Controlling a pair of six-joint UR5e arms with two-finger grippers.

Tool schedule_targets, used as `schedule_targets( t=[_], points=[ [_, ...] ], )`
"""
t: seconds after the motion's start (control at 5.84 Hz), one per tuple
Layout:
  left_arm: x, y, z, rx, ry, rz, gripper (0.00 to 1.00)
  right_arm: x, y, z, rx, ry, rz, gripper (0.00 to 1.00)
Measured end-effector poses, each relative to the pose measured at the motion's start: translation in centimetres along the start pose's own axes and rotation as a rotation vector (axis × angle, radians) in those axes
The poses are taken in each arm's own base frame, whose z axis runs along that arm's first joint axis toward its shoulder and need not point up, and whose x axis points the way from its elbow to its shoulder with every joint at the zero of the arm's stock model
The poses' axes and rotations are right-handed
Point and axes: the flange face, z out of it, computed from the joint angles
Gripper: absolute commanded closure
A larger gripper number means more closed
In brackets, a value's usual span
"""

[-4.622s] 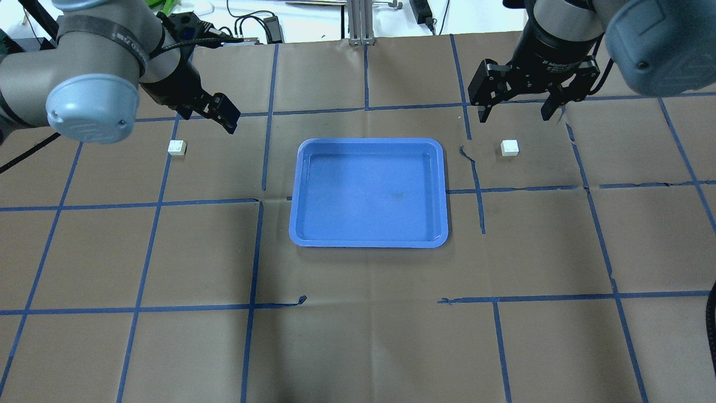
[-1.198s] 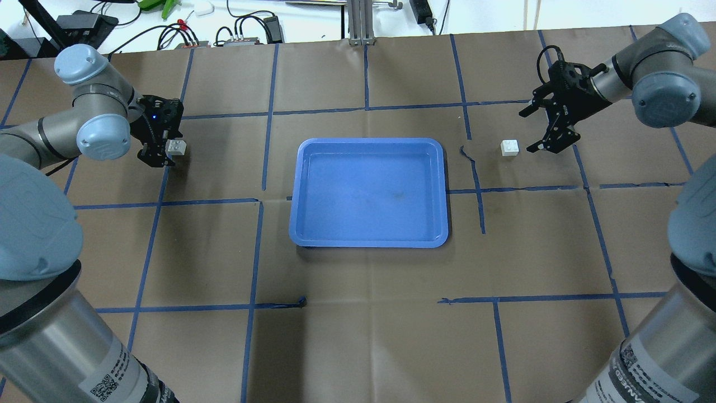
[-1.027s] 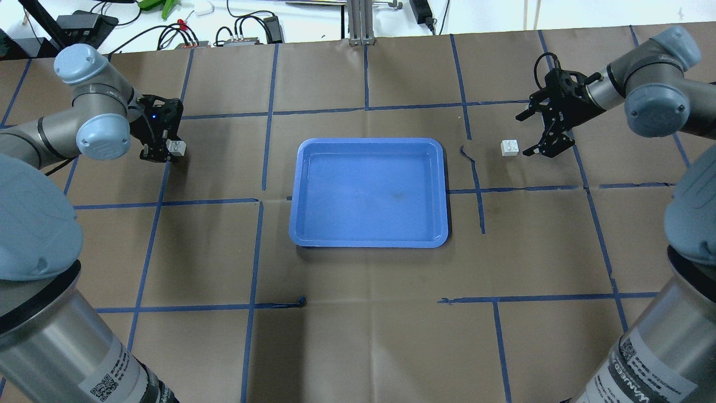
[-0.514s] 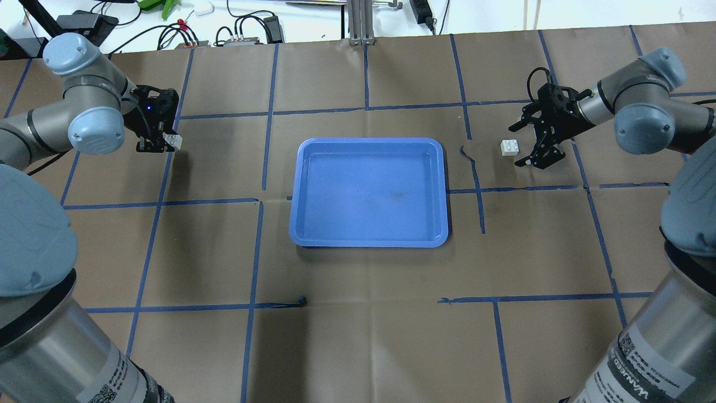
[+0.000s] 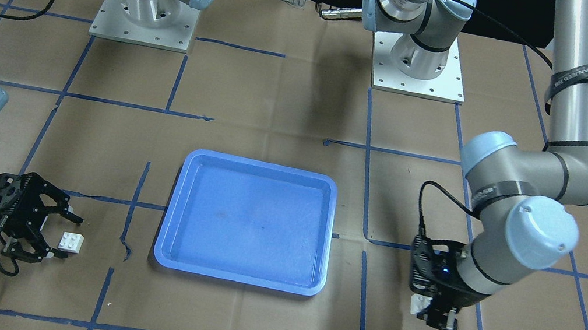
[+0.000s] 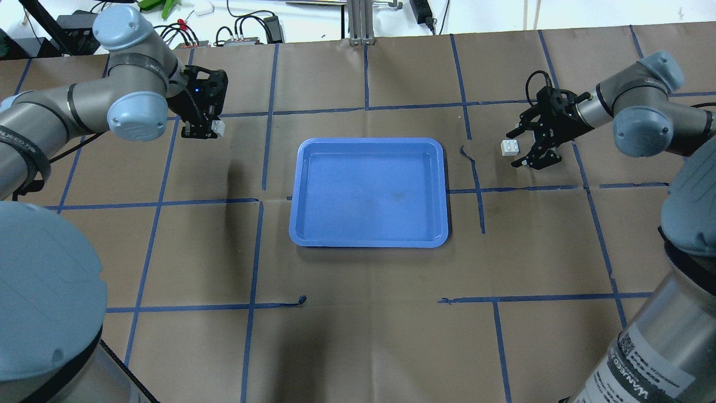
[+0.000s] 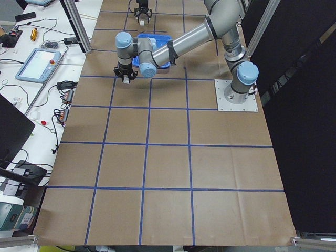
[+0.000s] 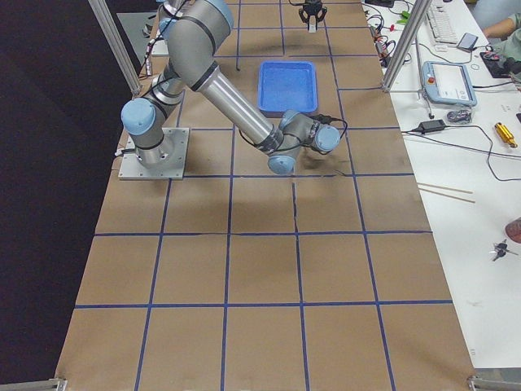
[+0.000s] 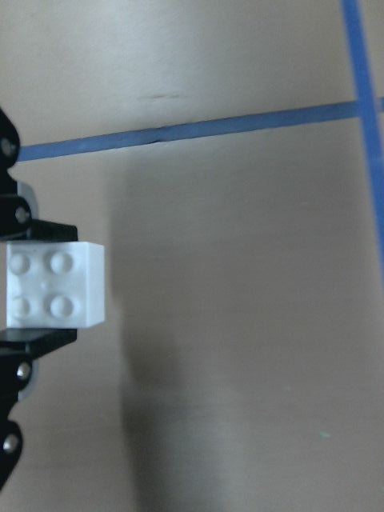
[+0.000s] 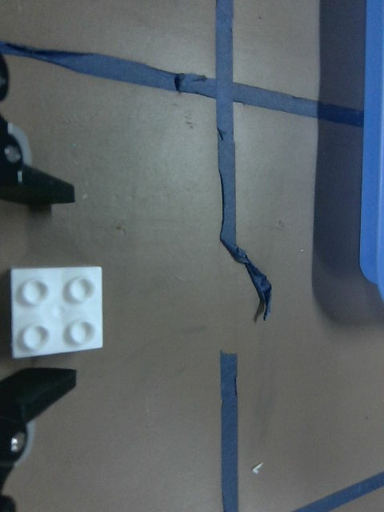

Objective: Assemble white blocks and place on blue tray

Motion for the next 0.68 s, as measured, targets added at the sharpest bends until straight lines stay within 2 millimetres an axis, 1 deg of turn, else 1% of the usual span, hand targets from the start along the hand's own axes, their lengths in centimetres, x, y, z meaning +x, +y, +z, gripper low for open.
schedule_targets(
  t=[0.34,0.51,0.68],
  points=[
    [1.6,-13.1,0.1,0.015,0.028,-0.088,0.87,0.1,0.0,-0.2,-0.007,0.000,-0.001,0.70],
    [3.1,-18.4,0.6,0.019,0.041,-0.105,0.87,0.1,-0.1,-0.3,-0.011,0.001,-0.003,0.77],
    [4.7,-22.2,1.4,0.021,0.063,-0.098,0.87,0.2,-0.2,-0.6,-0.015,0.004,-0.005,0.78]
  ],
)
